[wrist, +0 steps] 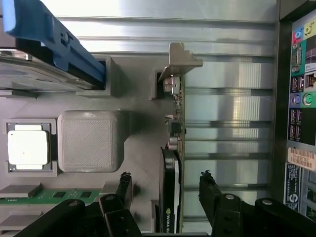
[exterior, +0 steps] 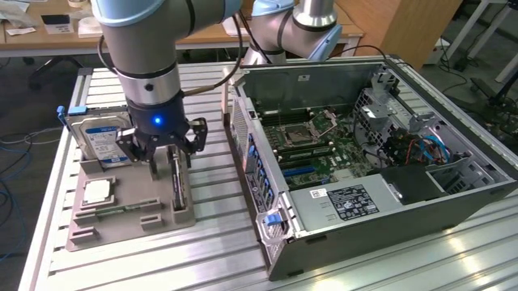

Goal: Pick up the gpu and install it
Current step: 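Pick up the gpu and move the gpu toward the slot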

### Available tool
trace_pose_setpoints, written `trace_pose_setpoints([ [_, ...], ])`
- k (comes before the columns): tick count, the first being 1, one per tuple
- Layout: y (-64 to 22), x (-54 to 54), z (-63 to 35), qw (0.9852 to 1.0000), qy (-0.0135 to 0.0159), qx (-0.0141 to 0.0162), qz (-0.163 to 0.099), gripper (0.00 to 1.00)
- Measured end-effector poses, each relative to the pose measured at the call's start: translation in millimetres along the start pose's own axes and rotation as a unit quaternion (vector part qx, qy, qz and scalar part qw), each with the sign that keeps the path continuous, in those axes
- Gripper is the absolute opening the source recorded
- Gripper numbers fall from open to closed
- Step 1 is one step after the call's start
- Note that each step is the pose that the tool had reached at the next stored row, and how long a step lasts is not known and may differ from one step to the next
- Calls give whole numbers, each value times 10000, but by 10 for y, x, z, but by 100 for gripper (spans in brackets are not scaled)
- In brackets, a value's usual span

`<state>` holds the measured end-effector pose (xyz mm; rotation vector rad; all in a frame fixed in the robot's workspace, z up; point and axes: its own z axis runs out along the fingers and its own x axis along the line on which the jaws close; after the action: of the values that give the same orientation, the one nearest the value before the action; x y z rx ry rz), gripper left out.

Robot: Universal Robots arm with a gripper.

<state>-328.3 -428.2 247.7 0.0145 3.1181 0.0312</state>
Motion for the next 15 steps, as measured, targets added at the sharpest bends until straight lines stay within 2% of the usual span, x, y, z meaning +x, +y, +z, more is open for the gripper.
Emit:
trace_pose_setpoints([
  [15,-20,3,205,10000,0,1,-1,66],
])
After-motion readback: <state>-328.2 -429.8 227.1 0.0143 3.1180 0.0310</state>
